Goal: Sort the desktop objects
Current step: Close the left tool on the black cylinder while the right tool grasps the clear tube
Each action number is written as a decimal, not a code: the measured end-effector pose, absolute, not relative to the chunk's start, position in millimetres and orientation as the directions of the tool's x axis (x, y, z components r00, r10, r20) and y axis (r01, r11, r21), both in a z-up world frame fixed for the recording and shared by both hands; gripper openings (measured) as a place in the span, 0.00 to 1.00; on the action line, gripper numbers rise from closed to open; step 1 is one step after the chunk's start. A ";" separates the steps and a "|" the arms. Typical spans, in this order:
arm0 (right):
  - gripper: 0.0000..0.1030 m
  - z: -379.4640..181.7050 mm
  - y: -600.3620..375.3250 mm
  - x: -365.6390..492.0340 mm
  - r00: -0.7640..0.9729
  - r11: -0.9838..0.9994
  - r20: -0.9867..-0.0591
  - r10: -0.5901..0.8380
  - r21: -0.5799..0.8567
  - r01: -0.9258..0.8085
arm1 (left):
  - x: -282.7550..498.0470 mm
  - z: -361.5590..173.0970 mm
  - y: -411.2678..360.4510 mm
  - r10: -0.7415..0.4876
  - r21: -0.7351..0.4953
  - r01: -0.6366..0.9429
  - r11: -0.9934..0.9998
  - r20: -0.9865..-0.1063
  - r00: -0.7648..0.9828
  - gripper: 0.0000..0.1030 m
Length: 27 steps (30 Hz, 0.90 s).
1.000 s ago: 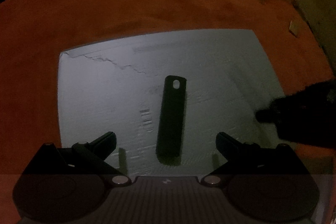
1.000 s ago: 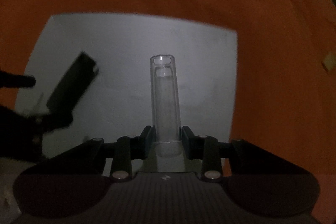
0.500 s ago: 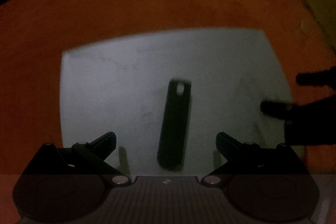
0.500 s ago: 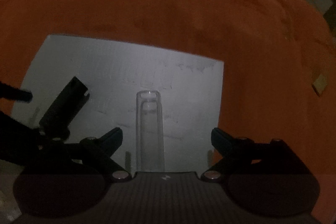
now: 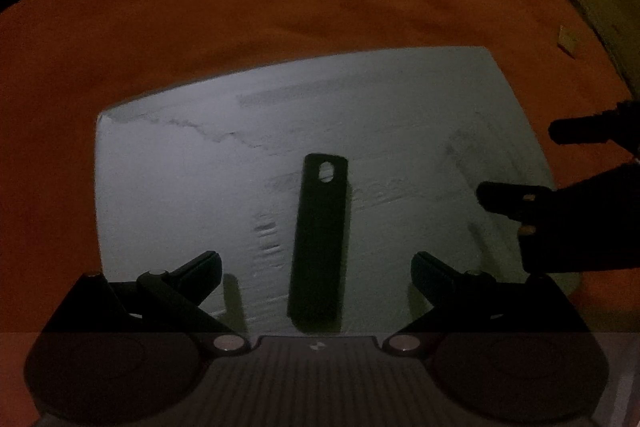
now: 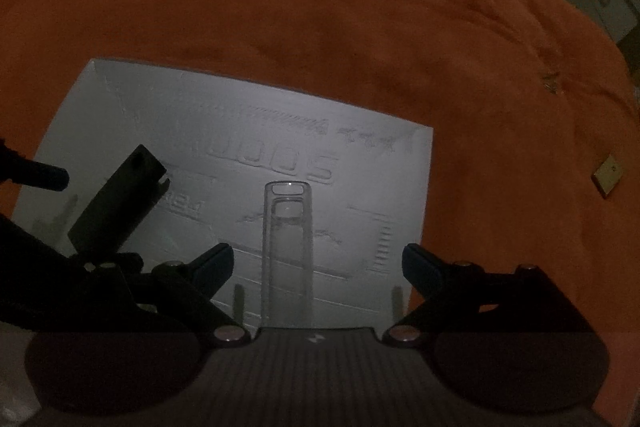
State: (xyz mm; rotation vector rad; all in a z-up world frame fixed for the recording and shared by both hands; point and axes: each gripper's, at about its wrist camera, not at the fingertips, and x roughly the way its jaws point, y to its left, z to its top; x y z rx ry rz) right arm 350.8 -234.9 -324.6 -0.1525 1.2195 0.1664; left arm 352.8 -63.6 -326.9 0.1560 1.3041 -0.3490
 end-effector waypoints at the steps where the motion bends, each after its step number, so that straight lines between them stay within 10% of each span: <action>1: 0.91 -324.2 -234.1 351.1 0.338 0.978 -0.940 0.045 -0.029 -0.209 | 353.3 -327.6 -63.5 -0.167 -0.080 0.347 0.935 -0.959 0.229 0.85; 3: 0.91 -322.2 -233.0 351.7 0.351 0.977 -0.935 0.044 -0.032 -0.209 | 353.9 -329.4 -59.7 -0.185 -0.087 0.362 0.928 -0.951 0.246 0.25; 4: 0.90 -321.4 -232.4 351.3 0.356 0.976 -0.933 0.046 -0.033 -0.213 | 354.9 -330.8 -56.8 -0.176 -0.077 0.352 0.933 -0.950 0.258 0.22; 7: 0.79 -321.5 -229.9 348.6 0.356 0.971 -0.933 0.054 -0.035 -0.237 | 358.1 -330.0 -47.6 -0.198 -0.107 0.315 0.943 -0.941 0.273 0.21; 10: 0.31 -326.9 -230.4 348.0 0.306 0.970 -0.950 0.068 -0.009 -0.243 | 360.0 -329.1 -42.5 -0.185 -0.092 0.306 0.948 -0.939 0.289 0.20; 27: 0.31 -274.6 -257.5 324.4 0.374 0.974 -0.912 0.169 0.097 -0.206 | 331.1 -278.7 -46.8 -0.198 -0.071 0.336 0.939 -0.912 0.359 0.21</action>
